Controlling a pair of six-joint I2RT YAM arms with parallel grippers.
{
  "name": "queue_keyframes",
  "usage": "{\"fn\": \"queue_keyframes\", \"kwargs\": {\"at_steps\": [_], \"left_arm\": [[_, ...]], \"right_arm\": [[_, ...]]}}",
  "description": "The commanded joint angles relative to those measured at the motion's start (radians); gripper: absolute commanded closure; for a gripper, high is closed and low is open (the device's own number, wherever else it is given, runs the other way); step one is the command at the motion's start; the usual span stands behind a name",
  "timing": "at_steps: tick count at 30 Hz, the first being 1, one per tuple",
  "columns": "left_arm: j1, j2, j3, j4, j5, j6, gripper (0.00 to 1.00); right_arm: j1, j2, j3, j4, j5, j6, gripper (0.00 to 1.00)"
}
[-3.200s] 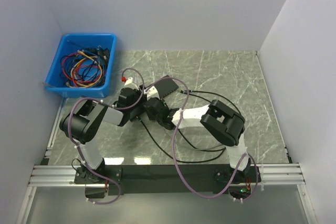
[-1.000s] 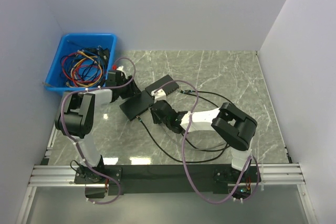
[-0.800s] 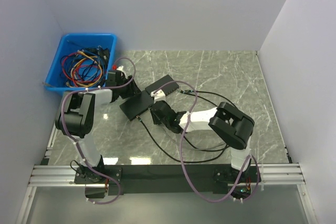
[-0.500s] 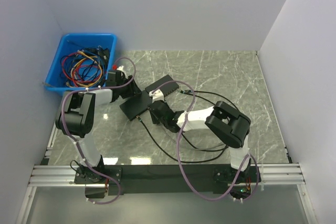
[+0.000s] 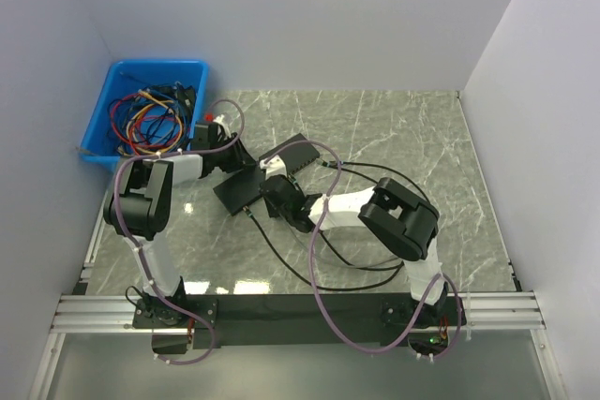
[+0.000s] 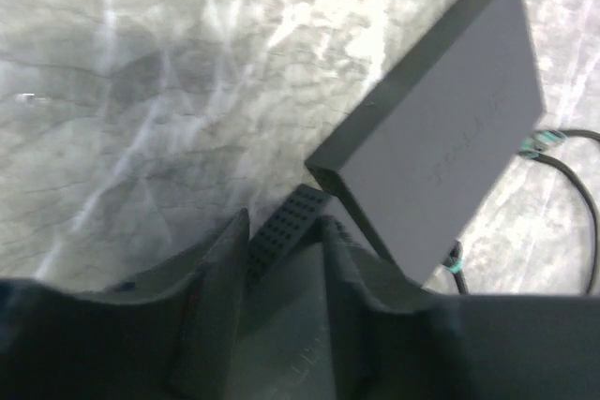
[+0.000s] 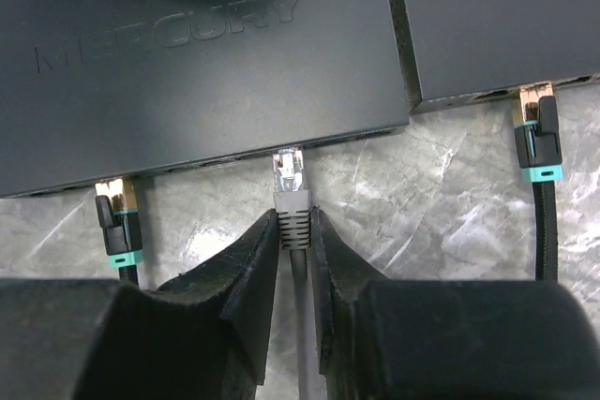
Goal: Insert the plug into the switch port
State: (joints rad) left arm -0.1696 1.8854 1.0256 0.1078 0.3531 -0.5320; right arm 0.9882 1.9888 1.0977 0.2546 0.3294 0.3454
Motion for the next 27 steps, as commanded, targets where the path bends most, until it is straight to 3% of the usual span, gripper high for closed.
{"fn": "queue_keyframes", "kwargs": {"at_steps": [1, 5, 10, 18, 27], "left_arm": [[0.001, 0.057, -0.050, -0.160, -0.017, 0.026, 0.65], [-0.007, 0.055, -0.079, -0.158, 0.010, 0.026, 0.85], [-0.027, 0.041, -0.114, -0.166, 0.004, 0.026, 0.99], [-0.036, 0.052, -0.098, -0.210, -0.074, 0.013, 0.99], [-0.053, 0.047, -0.013, -0.289, -0.275, -0.019, 0.99]], "right_arm": [[-0.014, 0.016, 0.053, 0.014, 0.008, -0.013, 0.75], [-0.019, 0.022, 0.060, 0.020, 0.003, -0.011, 0.78], [-0.022, 0.031, 0.067, 0.026, 0.003, -0.005, 0.79], [-0.023, 0.047, 0.080, 0.023, 0.002, -0.003, 0.81], [-0.026, 0.047, 0.068, 0.028, 0.002, -0.002, 0.83]]}}
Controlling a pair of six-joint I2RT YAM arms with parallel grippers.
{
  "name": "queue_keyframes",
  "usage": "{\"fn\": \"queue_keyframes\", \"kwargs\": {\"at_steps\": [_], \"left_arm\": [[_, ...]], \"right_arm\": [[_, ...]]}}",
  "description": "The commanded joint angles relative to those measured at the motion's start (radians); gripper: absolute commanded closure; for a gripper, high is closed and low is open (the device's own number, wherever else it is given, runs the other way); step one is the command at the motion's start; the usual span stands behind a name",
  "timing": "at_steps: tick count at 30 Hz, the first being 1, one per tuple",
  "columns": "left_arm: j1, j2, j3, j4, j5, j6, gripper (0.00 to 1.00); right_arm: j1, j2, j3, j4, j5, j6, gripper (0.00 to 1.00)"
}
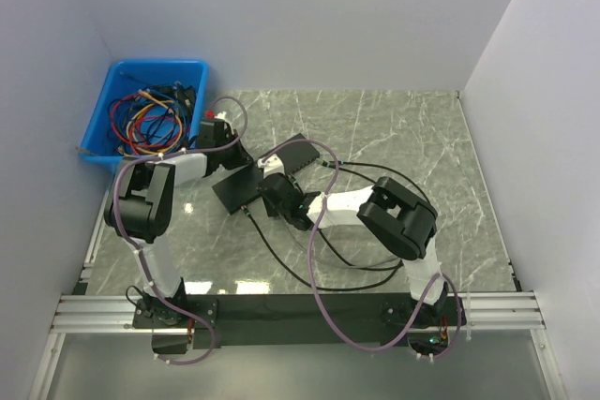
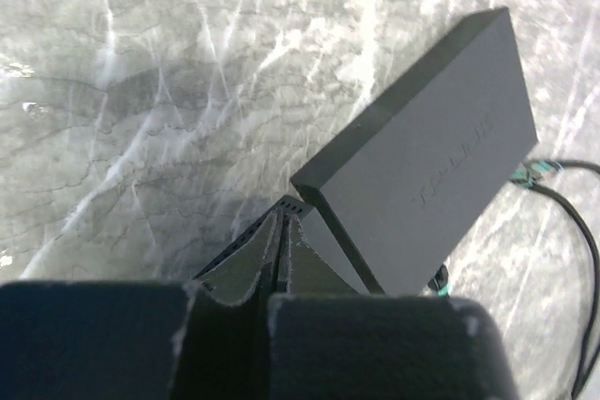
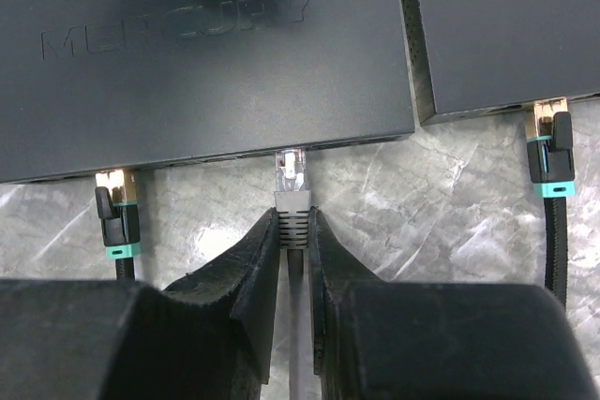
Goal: Insert the plug into the switch port
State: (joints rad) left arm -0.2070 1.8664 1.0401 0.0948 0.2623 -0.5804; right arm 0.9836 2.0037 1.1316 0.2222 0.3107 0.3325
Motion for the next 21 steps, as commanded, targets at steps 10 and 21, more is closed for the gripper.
{"fn": "queue_keyframes", "kwargs": {"at_steps": [10, 21], "left_arm": [[-0.078, 0.175, 0.106, -0.440, -0.259, 0.011, 0.99], [-0.163, 0.177, 0.057, -0.466, -0.221, 0.062, 0.99]], "right_arm": [[-0.023, 0.032, 0.039, 0.057, 0.018, 0.013, 0.84], [-0.028, 0.047, 0.080, 0.055, 0.033, -0.001, 0.87]]}}
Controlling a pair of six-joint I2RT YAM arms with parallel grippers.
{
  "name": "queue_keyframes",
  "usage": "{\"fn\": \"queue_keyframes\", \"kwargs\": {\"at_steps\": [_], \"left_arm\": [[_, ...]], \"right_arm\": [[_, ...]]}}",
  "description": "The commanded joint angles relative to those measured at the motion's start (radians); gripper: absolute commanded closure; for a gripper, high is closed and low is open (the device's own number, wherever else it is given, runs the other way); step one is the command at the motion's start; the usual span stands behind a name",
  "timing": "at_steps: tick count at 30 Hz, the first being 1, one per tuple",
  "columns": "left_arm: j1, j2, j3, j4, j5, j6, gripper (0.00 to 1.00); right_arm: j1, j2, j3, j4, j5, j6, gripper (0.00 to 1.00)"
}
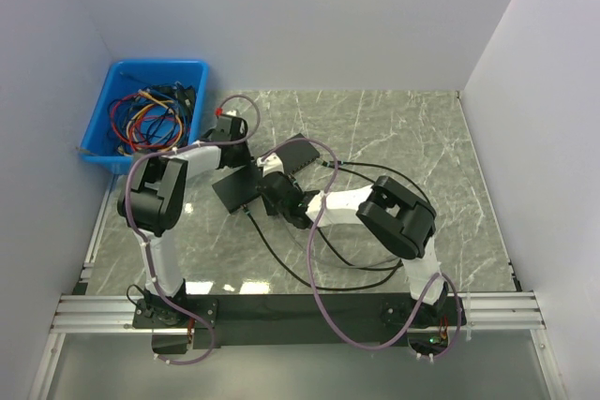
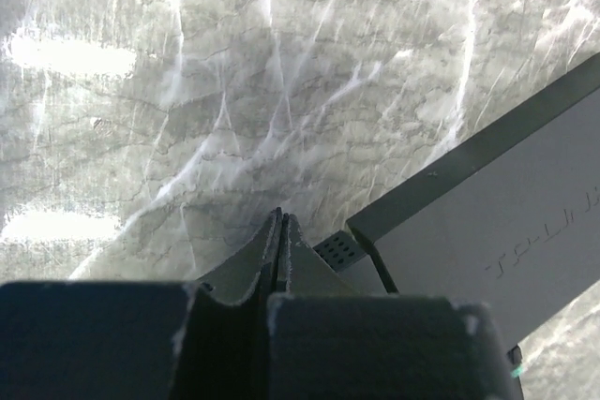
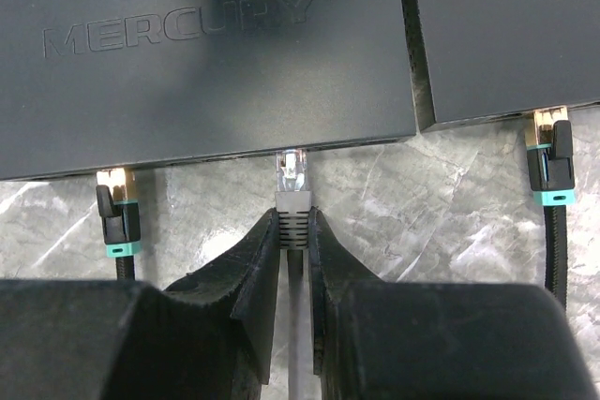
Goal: Insert the plug into the switch port
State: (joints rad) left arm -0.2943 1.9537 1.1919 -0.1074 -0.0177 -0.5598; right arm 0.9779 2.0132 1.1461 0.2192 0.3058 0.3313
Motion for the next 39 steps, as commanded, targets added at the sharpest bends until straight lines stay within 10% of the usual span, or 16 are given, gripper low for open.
{"fn": "queue_keyframes", "kwargs": {"at_steps": [1, 20, 39], "left_arm": [[-0.089, 0.096, -0.103, -0.258, 0.082, 0.043, 0.99], [-0.132, 0.131, -0.173, -0.190, 0.139, 0.018, 1.00], [-0.026, 0.042, 0.047, -0.331, -0.060, 0.020, 0.74]], "right_arm": [[-0.024, 0.039, 0.073, 0.058, 0.038, 0.000, 0.88], [-0.085, 0.150, 0.235, 0.023, 0.012, 0.032, 0.91], [-0.045, -0.011, 0.027, 0.055, 0.073, 0.031, 0.44]]}}
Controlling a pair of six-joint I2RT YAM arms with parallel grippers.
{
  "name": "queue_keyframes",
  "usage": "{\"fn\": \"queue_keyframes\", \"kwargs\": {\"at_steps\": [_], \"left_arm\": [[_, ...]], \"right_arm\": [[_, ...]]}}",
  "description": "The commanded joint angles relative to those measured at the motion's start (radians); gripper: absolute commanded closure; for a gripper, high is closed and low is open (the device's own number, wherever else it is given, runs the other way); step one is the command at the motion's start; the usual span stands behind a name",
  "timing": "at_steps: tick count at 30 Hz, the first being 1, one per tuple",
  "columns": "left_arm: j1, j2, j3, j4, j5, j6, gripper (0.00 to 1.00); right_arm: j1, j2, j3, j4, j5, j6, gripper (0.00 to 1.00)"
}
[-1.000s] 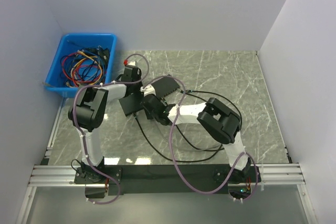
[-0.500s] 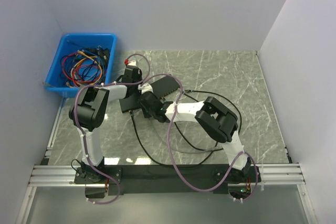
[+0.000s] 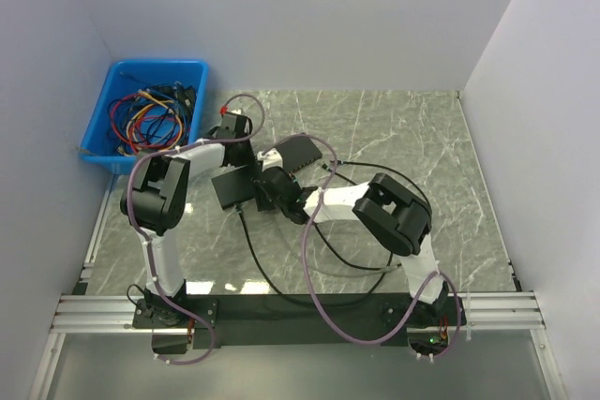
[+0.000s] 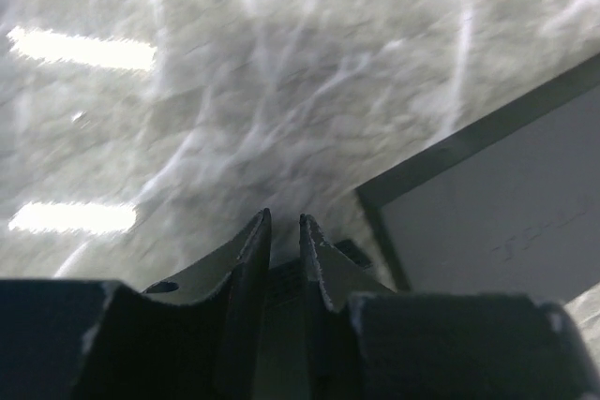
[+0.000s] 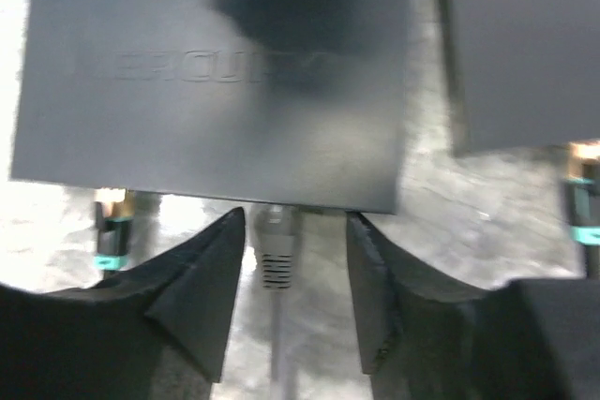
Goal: Insert the plug into the switch port
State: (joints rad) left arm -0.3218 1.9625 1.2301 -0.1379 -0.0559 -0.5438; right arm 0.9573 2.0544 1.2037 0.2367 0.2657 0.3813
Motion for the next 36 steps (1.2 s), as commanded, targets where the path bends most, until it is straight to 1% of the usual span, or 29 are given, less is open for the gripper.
{"fn": "queue_keyframes", "kwargs": {"at_steps": [1, 5, 8, 10, 14, 18, 21, 22, 24, 25, 27, 28, 29, 30, 31, 32, 34, 35, 36], "left_arm": [[0.006, 0.044, 0.023, -0.311, -0.033, 0.007, 0.74], [0.032, 0.065, 0.078, -0.333, -0.051, 0.008, 0.74], [0.050, 0.070, 0.118, -0.342, -0.058, 0.010, 0.73], [0.063, 0.070, 0.132, -0.350, -0.068, 0.008, 0.73], [0.082, 0.065, 0.172, -0.364, -0.085, 0.011, 0.73], [0.089, 0.043, 0.198, -0.387, -0.150, 0.010, 0.73], [0.087, -0.040, 0.161, -0.361, -0.180, -0.002, 0.73], [0.084, -0.092, 0.151, -0.358, -0.194, -0.007, 0.73], [0.064, -0.151, 0.109, -0.361, -0.275, -0.015, 0.71], [0.058, -0.210, 0.092, -0.361, -0.294, -0.016, 0.71], [0.040, -0.275, 0.034, -0.359, -0.333, -0.028, 0.70], [0.032, -0.342, 0.014, -0.356, -0.347, -0.033, 0.70], [0.021, -0.378, -0.030, -0.353, -0.360, -0.041, 0.69], [-0.003, -0.413, -0.053, -0.341, -0.366, -0.057, 0.68], [-0.020, -0.485, -0.079, -0.330, -0.364, -0.064, 0.68], [-0.040, -0.522, -0.133, -0.319, -0.364, -0.071, 0.66], [-0.111, -0.607, -0.181, -0.299, -0.392, -0.096, 0.61], [-0.162, -0.631, -0.217, -0.299, -0.404, -0.103, 0.56], [-0.189, -0.652, -0.231, -0.302, -0.424, -0.119, 0.54]], "right_arm": [[-0.022, -0.069, -0.036, 0.036, 0.116, -0.022, 0.43], [0.000, -0.122, -0.075, 0.033, 0.130, -0.028, 0.37], [0.017, -0.160, -0.099, 0.016, 0.141, -0.033, 0.27], [0.034, -0.186, -0.108, 0.000, 0.147, -0.032, 0.23], [0.055, -0.234, -0.128, -0.019, 0.130, -0.021, 0.18], [0.098, -0.290, -0.133, -0.051, 0.150, -0.030, 0.16], [0.132, -0.345, -0.128, -0.097, 0.179, -0.039, 0.15], [0.136, -0.384, -0.130, -0.106, 0.181, -0.039, 0.15], [0.141, -0.427, -0.148, -0.134, 0.172, -0.033, 0.15], [0.144, -0.472, -0.159, -0.138, 0.168, -0.032, 0.15], [0.155, -0.517, -0.194, -0.163, 0.173, -0.032, 0.15], [0.159, -0.557, -0.210, -0.169, 0.191, -0.028, 0.15], [0.162, -0.579, -0.223, -0.175, 0.198, -0.025, 0.15], [0.167, -0.602, -0.254, -0.191, 0.207, -0.016, 0.15], [0.167, -0.647, -0.274, -0.192, 0.213, -0.012, 0.15], [0.167, -0.671, -0.294, -0.194, 0.216, -0.006, 0.15], [0.170, -0.745, -0.348, -0.198, 0.222, 0.007, 0.15], [0.169, -0.769, -0.375, -0.204, 0.228, 0.011, 0.15], [0.170, -0.793, -0.388, -0.220, 0.233, 0.017, 0.15]]}}
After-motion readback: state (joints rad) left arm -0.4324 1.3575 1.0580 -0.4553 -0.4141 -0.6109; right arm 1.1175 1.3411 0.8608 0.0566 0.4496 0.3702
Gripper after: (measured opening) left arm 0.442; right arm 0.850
